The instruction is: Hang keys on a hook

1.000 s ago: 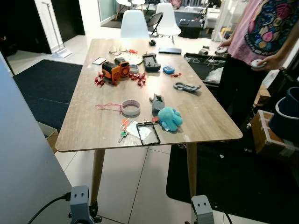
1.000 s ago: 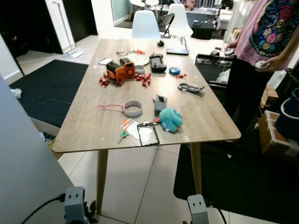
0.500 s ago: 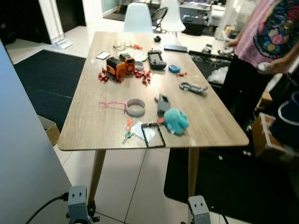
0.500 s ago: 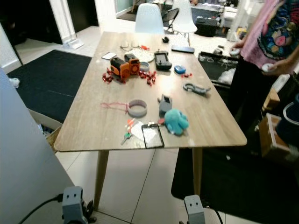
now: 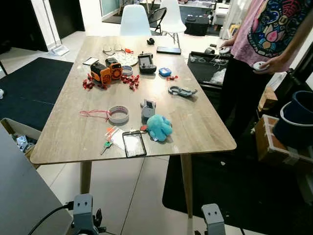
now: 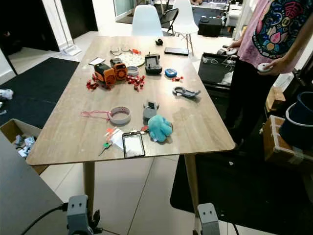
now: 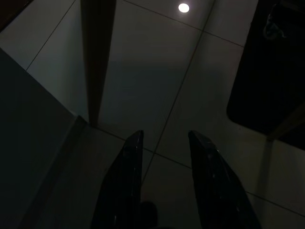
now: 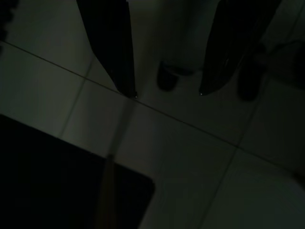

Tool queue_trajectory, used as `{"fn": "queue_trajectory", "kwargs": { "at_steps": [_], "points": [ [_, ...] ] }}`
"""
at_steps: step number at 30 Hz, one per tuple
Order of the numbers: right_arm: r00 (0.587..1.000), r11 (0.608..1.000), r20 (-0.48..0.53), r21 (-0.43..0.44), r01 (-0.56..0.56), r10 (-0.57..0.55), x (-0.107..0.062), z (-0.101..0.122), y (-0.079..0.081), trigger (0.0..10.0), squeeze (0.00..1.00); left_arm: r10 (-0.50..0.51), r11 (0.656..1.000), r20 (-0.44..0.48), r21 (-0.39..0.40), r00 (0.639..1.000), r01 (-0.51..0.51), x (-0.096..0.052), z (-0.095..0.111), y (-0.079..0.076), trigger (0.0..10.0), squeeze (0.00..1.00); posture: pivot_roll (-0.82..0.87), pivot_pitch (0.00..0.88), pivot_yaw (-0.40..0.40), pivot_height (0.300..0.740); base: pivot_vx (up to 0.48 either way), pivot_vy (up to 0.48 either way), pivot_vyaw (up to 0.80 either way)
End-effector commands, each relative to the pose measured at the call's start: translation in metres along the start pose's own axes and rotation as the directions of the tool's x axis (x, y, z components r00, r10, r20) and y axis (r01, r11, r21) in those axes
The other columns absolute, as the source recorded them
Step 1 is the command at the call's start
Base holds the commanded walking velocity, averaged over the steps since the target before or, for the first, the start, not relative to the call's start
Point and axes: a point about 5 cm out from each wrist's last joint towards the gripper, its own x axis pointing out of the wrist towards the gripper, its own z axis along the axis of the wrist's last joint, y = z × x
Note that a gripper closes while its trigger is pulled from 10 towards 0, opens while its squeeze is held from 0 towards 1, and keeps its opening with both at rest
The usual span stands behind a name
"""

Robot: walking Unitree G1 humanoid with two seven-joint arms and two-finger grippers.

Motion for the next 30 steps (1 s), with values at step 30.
{"fn": "queue_trajectory", "kwargs": {
  "at_steps": [30],
  "points": [
    [0.999, 0.999, -0.012, -0.019, 0.039, -0.039, -0.006, -0.006, -0.019, 10.0, 0.00, -0.787, 0.607, 0.186, 0.408, 0.588, 0.682, -0.053, 0.090, 0.002, 10.0, 0.00, 0.04, 0.062, -0.031, 0.740, 0.000, 0.000, 0.00]
  ]
}}
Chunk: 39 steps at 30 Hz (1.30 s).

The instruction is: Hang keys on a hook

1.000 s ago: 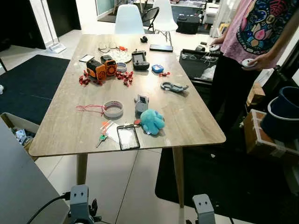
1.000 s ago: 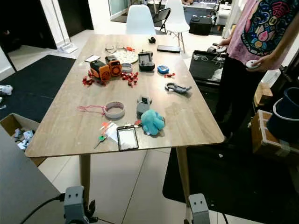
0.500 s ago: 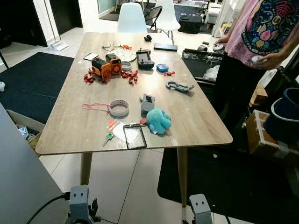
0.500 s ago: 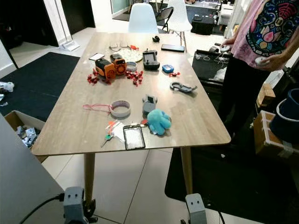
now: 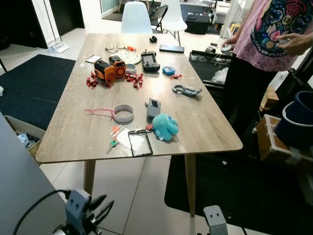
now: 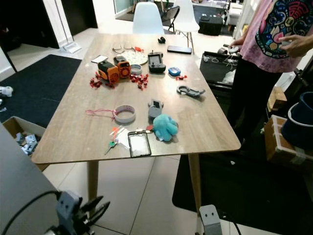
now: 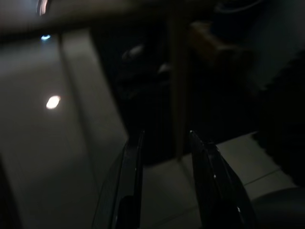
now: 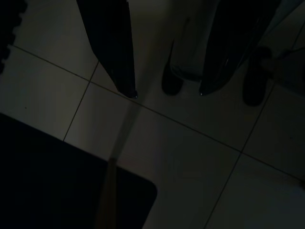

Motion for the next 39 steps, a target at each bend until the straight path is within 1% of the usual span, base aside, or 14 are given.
{"fn": "queue_trajectory", "kwargs": {
  "at_steps": [1, 3, 6, 7, 8, 9, 11, 13, 16, 19, 23, 33, 35, 39],
  "points": [
    [1.000, 1.000, -0.006, 0.007, 0.006, -0.006, -0.001, -0.003, -0.003, 10.0, 0.00, -0.056, 0.998, 0.007, -0.001, 0.998, 0.056, 0.002, 0.008, -0.003, 10.0, 0.00, 0.04, 0.062, -0.031, 0.740, 0.000, 0.000, 0.00],
    [1.000, 1.000, -0.004, 0.007, 0.005, -0.005, -0.001, -0.002, -0.003, 10.0, 0.00, -0.103, 0.995, 0.045, 0.017, 0.994, 0.102, 0.008, 0.024, -0.005, 10.0, 0.00, 0.05, 0.061, -0.032, 0.740, 0.000, 0.000, 0.00],
    [1.000, 1.000, -0.004, 0.007, 0.005, -0.005, -0.001, -0.002, -0.003, 10.0, 0.00, -0.103, 0.995, 0.045, 0.017, 0.994, 0.102, 0.008, 0.024, -0.005, 10.0, 0.00, 0.05, 0.061, -0.032, 0.740, 0.000, 0.000, 0.00],
    [1.000, 1.000, 0.000, 0.006, 0.003, -0.003, -0.001, -0.001, -0.003, 10.0, 0.00, -0.129, 0.991, 0.127, 0.032, 0.983, 0.126, 0.020, 0.048, -0.007, 10.0, 0.00, 0.05, 0.060, -0.032, 0.740, 0.000, 0.000, 0.00],
    [1.000, 1.000, 0.000, 0.006, 0.003, -0.003, -0.001, -0.001, -0.003, 10.0, 0.00, -0.129, 0.991, 0.127, 0.032, 0.983, 0.126, 0.020, 0.048, -0.007, 10.0, 0.00, 0.05, 0.060, -0.032, 0.740, 0.000, 0.000, 0.00],
    [1.000, 1.000, 0.005, 0.006, 0.000, 0.000, 0.000, 0.000, -0.002, 10.0, 0.00, -0.140, 0.990, 0.258, 0.032, 0.956, 0.136, 0.045, 0.080, -0.013, 10.0, 0.00, 0.05, 0.060, -0.032, 0.740, 0.000, 0.000, 0.00],
    [1.000, 1.000, 0.010, 0.008, -0.001, 0.001, 0.000, 0.002, -0.002, 10.0, 0.00, -0.103, 0.995, 0.392, 0.030, 0.914, 0.099, 0.087, 0.121, -0.021, 10.0, 0.00, 0.04, 0.059, -0.029, 0.740, 0.000, 0.000, 0.00],
    [1.000, 1.000, 0.011, 0.009, -0.002, 0.002, 0.000, 0.002, -0.002, 10.0, 0.00, -0.091, 0.996, 0.412, 0.047, 0.907, 0.079, 0.097, 0.129, -0.024, 10.0, 0.00, 0.04, 0.059, -0.029, 0.740, 0.000, 0.000, 0.00],
    [1.000, 1.000, 0.018, 0.012, -0.002, 0.001, 0.001, 0.004, -0.002, 10.0, 0.00, 0.132, 0.979, 0.353, 0.102, 0.926, -0.178, 0.123, 0.135, -0.007, 10.0, 0.00, 0.04, 0.061, -0.032, 0.740, 0.000, 0.000, 0.00],
    [0.999, 1.000, 0.041, 0.007, -0.002, 0.002, 0.001, 0.007, -0.001, 10.0, 0.00, 0.185, 0.971, 0.367, 0.075, 0.912, -0.227, 0.129, 0.143, -0.002, 10.0, 0.00, 0.03, 0.063, -0.030, 0.740, 0.000, 0.000, 0.00],
    [0.995, 1.000, 0.096, 0.018, 0.003, -0.005, 0.001, 0.015, -0.003, 10.0, 0.00, 0.153, 0.982, 0.389, 0.044, 0.908, -0.184, 0.132, 0.160, -0.005, 10.0, 0.00, 0.03, 0.068, -0.029, 0.740, 0.000, 0.000, 0.00],
    [0.984, 0.999, 0.173, 0.004, 0.038, -0.038, 0.000, 0.023, -0.010, 10.0, 0.00, 0.153, 0.976, 0.324, 0.100, 0.933, -0.195, 0.146, 0.157, -0.013, 10.0, 0.00, 0.04, 0.070, -0.030, 0.740, 0.000, 0.000, 0.00],
    [0.945, 0.997, 0.326, -0.071, 0.041, -0.016, -0.005, 0.039, -0.010, 10.0, 0.00, 0.200, 0.962, 0.306, 0.119, 0.931, -0.246, 0.152, 0.155, -0.011, 10.0, 0.00, 0.03, 0.071, -0.028, 0.740, 0.000, 0.000, 0.00],
    [0.875, 0.982, 0.483, -0.176, 0.063, 0.030, -0.015, 0.052, -0.009, 10.0, 0.00, 0.216, 0.957, 0.299, 0.123, 0.929, -0.262, 0.154, 0.155, -0.009, 10.0, 0.00, 0.03, 0.072, -0.029, 0.740, 0.000, 0.000, 0.00]
  ]
}}
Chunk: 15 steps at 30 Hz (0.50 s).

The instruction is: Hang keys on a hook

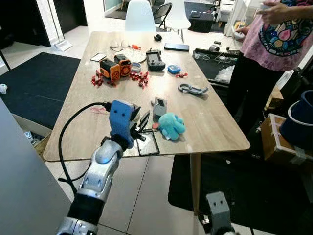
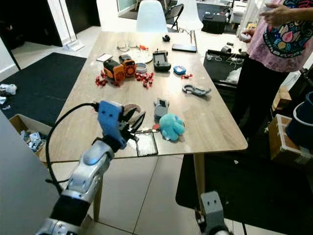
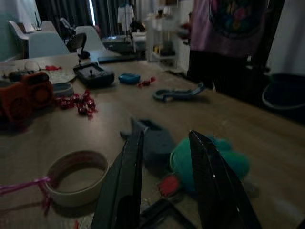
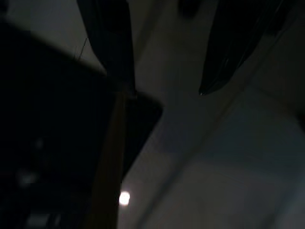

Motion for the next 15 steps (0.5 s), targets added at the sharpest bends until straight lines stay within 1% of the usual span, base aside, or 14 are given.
{"fn": "queue_trajectory", "kwargs": {
  "at_steps": [1, 2, 4, 5, 6, 7, 8, 9, 10, 12, 13, 15],
  "points": [
    [0.998, 0.999, 0.064, -0.052, -0.012, 0.015, -0.005, 0.003, 0.000, 10.0, 0.00, 0.001, 1.000, -0.014, -0.007, 1.000, -0.001, 0.002, -0.003, -0.004, 10.0, 0.00, 0.03, 0.072, -0.029, 0.740, 0.000, 0.000, 0.00],
    [0.993, 0.997, 0.120, -0.078, 0.000, 0.010, -0.007, 0.008, -0.003, 10.0, 0.00, -0.001, 1.000, -0.014, -0.005, 1.000, 0.001, 0.003, -0.003, -0.004, 10.0, 0.00, 0.03, 0.073, -0.031, 0.740, 0.000, 0.000, 0.00],
    [0.976, 0.995, 0.215, -0.085, 0.043, -0.024, -0.013, 0.017, -0.010, 10.0, 0.00, -0.005, 1.000, -0.014, -0.005, 1.000, 0.005, 0.003, -0.002, -0.004, 10.0, 0.00, 0.03, 0.073, -0.030, 0.740, 0.000, 0.000, 0.00],
    [0.976, 0.995, 0.215, -0.085, 0.043, -0.024, -0.013, 0.017, -0.010, 10.0, 0.00, -0.005, 1.000, -0.014, -0.005, 1.000, 0.005, 0.003, -0.002, -0.004, 10.0, 0.00, 0.03, 0.073, -0.030, 0.740, 0.000, 0.000, 0.00],
    [0.962, 0.995, 0.269, -0.080, 0.068, -0.044, -0.016, 0.023, -0.015, 10.0, 0.00, -0.008, 1.000, -0.009, -0.009, 1.000, 0.007, 0.003, -0.001, -0.004, 10.0, 0.00, 0.03, 0.072, -0.030, 0.740, 0.000, 0.000, 0.00],
    [0.962, 0.995, 0.269, -0.080, 0.068, -0.044, -0.016, 0.023, -0.015, 10.0, 0.00, -0.008, 1.000, -0.009, -0.009, 1.000, 0.007, 0.003, -0.001, -0.004, 10.0, 0.00, 0.03, 0.072, -0.030, 0.740, 0.000, 0.000, 0.00],
    [0.944, 0.993, 0.326, -0.077, 0.086, -0.057, -0.020, 0.030, -0.019, 10.0, 0.00, -0.009, 1.000, -0.005, -0.012, 1.000, 0.009, 0.003, 0.000, -0.004, 10.0, 0.00, 0.03, 0.072, -0.028, 0.740, 0.000, 0.000, 0.00],
    [0.915, 0.992, 0.398, -0.074, 0.105, -0.067, -0.024, 0.041, -0.023, 10.0, 0.00, -0.012, 1.000, -0.001, -0.014, 1.000, 0.012, 0.003, 0.001, -0.005, 10.0, 0.00, 0.03, 0.072, -0.023, 0.740, 0.000, 0.000, 0.00],
    [0.915, 0.992, 0.398, -0.074, 0.105, -0.067, -0.024, 0.041, -0.023, 10.0, 0.00, -0.012, 1.000, -0.001, -0.014, 1.000, 0.012, 0.003, 0.001, -0.005, 10.0, 0.00, 0.03, 0.072, -0.023, 0.740, 0.000, 0.000, 0.00],
    [0.832, 0.988, 0.551, -0.076, 0.134, -0.070, -0.031, 0.072, -0.027, 10.0, 0.00, -0.016, 1.000, 0.000, -0.013, 1.000, 0.016, 0.004, 0.001, -0.007, 10.0, 0.00, 0.02, 0.074, -0.019, 0.740, 0.000, 0.000, 0.00],
    [0.832, 0.988, 0.551, -0.076, 0.134, -0.070, -0.031, 0.072, -0.027, 10.0, 0.00, -0.016, 1.000, 0.000, -0.013, 1.000, 0.016, 0.004, 0.001, -0.007, 10.0, 0.00, 0.02, 0.074, -0.019, 0.740, 0.000, 0.000, 0.00],
    [0.761, 0.986, 0.647, -0.082, 0.145, -0.058, -0.036, 0.099, -0.025, 10.0, 0.00, -0.015, 1.000, 0.004, -0.010, 1.000, 0.015, 0.006, 0.002, -0.008, 10.0, 0.00, 0.02, 0.077, -0.016, 0.740, 0.000, 0.000, 0.00]
  ]
}}
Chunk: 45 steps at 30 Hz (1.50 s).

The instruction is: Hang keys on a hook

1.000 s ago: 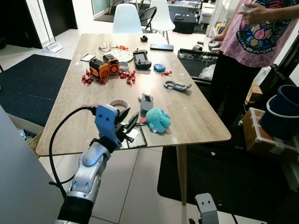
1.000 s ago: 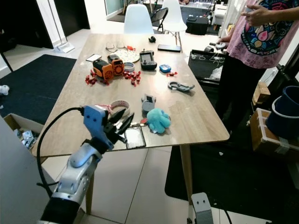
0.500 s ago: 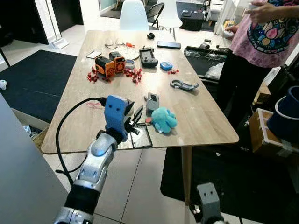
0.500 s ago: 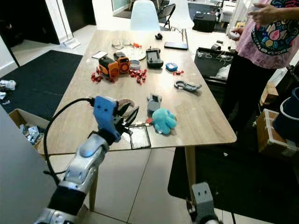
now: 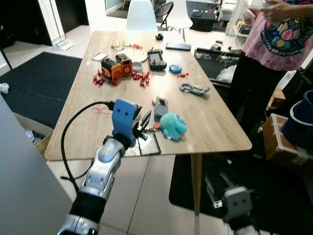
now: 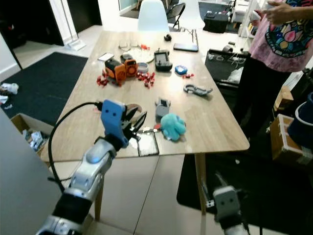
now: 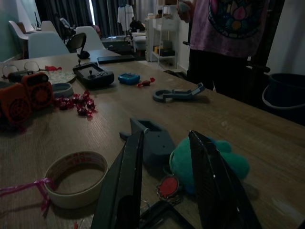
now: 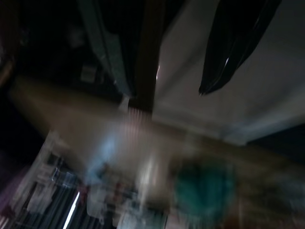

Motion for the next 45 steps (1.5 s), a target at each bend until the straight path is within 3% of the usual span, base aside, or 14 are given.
{"fn": "queue_trajectory", "kwargs": {
  "at_steps": [1, 8, 10, 12, 17, 23, 28, 35, 38, 45],
  "points": [
    [0.998, 1.000, 0.066, 0.007, 0.011, -0.011, 0.009, 0.015, -0.001, 10.0, 0.00, -0.005, 1.000, -0.001, -0.006, 1.000, 0.005, 0.004, 0.000, -0.004, 10.0, 0.00, 0.02, 0.078, -0.017, 0.740, 0.000, 0.000, 0.00],
    [0.994, 0.995, 0.111, 0.095, -0.011, 0.001, 0.037, 0.028, 0.009, 10.0, 0.00, 0.050, 0.998, 0.031, 0.028, 0.998, -0.051, 0.007, 0.004, 0.000, 10.0, 0.00, 0.01, 0.078, -0.015, 0.740, 0.000, 0.000, 0.00],
    [0.990, 0.980, 0.104, 0.166, -0.107, 0.091, 0.056, 0.029, 0.028, 10.0, 0.00, 0.184, 0.978, -0.017, 0.105, 0.983, -0.181, 0.010, -0.002, 0.011, 10.0, 0.00, 0.01, 0.078, -0.020, 0.740, 0.000, 0.000, 0.00],
    [0.987, 0.972, 0.097, 0.187, -0.142, 0.126, 0.063, 0.029, 0.035, 10.0, 0.00, 0.227, 0.966, -0.038, 0.135, 0.973, -0.220, 0.011, -0.005, 0.014, 10.0, 0.00, 0.01, 0.079, -0.022, 0.740, 0.000, 0.000, 0.00],
    [0.986, 0.964, 0.070, 0.209, -0.165, 0.153, 0.070, 0.029, 0.041, 10.0, 0.00, 0.271, 0.949, -0.074, 0.185, 0.960, -0.254, 0.012, -0.010, 0.018, 10.0, 0.00, 0.02, 0.080, -0.029, 0.740, 0.000, 0.000, 0.00],
    [0.975, 0.939, -0.011, 0.270, -0.212, 0.223, 0.091, 0.025, 0.059, 10.0, 0.00, 0.367, 0.905, -0.158, 0.288, 0.917, -0.313, 0.006, -0.026, 0.033, 10.0, 0.00, 0.02, 0.080, -0.032, 0.740, 0.000, 0.000, 0.00],
    [0.969, 0.926, -0.031, 0.302, -0.226, 0.247, 0.096, 0.024, 0.064, 10.0, 0.00, 0.367, 0.910, -0.220, 0.288, 0.904, -0.300, 0.000, -0.039, 0.036, 10.0, 0.00, 0.02, 0.078, -0.035, 0.740, 0.000, 0.000, 0.00],
    [0.963, 0.918, -0.069, 0.325, -0.227, 0.262, 0.097, 0.019, 0.066, 10.0, 0.00, 0.406, 0.886, -0.272, 0.351, 0.872, -0.303, -0.008, -0.054, 0.043, 10.0, 0.00, 0.03, 0.072, -0.036, 0.740, 0.000, 0.000, 0.00],
    [0.960, 0.914, -0.080, 0.337, -0.226, 0.267, 0.097, 0.017, 0.068, 10.0, 0.00, 0.351, 0.910, -0.319, 0.339, 0.880, -0.239, -0.013, -0.062, 0.043, 10.0, 0.00, 0.02, 0.069, -0.033, 0.740, 0.000, 0.000, 0.00],
    [0.960, 0.911, -0.081, 0.346, -0.226, 0.269, 0.096, 0.017, 0.068, 10.0, 0.00, 0.310, 0.933, -0.352, 0.292, 0.883, -0.212, -0.018, -0.065, 0.042, 10.0, 0.00, 0.03, 0.068, -0.034, 0.740, 0.000, 0.000, 0.00]
  ]
}}
